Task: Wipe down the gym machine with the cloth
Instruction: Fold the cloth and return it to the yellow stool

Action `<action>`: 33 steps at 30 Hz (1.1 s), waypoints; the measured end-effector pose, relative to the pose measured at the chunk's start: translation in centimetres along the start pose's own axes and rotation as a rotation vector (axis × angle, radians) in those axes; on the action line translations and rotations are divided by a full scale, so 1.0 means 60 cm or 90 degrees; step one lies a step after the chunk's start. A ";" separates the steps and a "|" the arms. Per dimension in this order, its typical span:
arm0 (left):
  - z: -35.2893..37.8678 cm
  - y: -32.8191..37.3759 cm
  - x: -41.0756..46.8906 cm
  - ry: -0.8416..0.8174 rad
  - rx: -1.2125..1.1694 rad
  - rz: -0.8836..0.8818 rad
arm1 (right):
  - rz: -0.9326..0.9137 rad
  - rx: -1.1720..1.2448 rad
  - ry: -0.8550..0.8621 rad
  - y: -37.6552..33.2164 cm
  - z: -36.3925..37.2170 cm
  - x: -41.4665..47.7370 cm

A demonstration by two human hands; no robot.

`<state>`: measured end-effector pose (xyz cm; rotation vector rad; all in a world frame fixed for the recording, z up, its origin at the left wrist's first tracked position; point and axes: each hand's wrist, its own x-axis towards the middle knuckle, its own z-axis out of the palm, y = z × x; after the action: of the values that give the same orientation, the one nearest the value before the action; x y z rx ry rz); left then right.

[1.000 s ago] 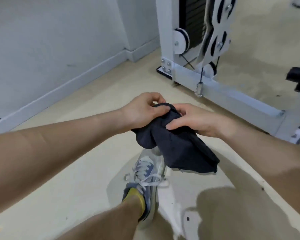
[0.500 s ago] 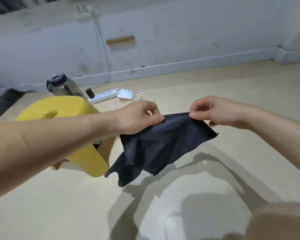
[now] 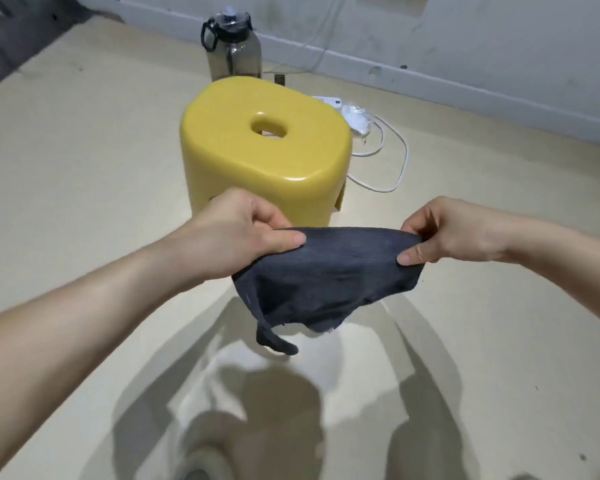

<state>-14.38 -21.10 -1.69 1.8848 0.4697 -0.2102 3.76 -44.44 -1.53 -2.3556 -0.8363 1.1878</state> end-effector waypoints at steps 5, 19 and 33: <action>-0.168 0.033 -0.090 -0.023 -0.043 -0.042 | 0.046 0.089 0.049 -0.160 -0.006 -0.027; -0.423 0.212 -0.045 0.226 -0.040 -0.051 | 0.034 0.311 0.352 -0.417 -0.219 -0.047; -0.494 0.373 0.261 0.291 -0.024 0.059 | -0.047 0.226 0.684 -0.405 -0.406 0.085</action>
<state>6.76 3.32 22.46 1.9114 0.6858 0.2968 17.74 -24.26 23.11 -2.1590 -0.2811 -0.0656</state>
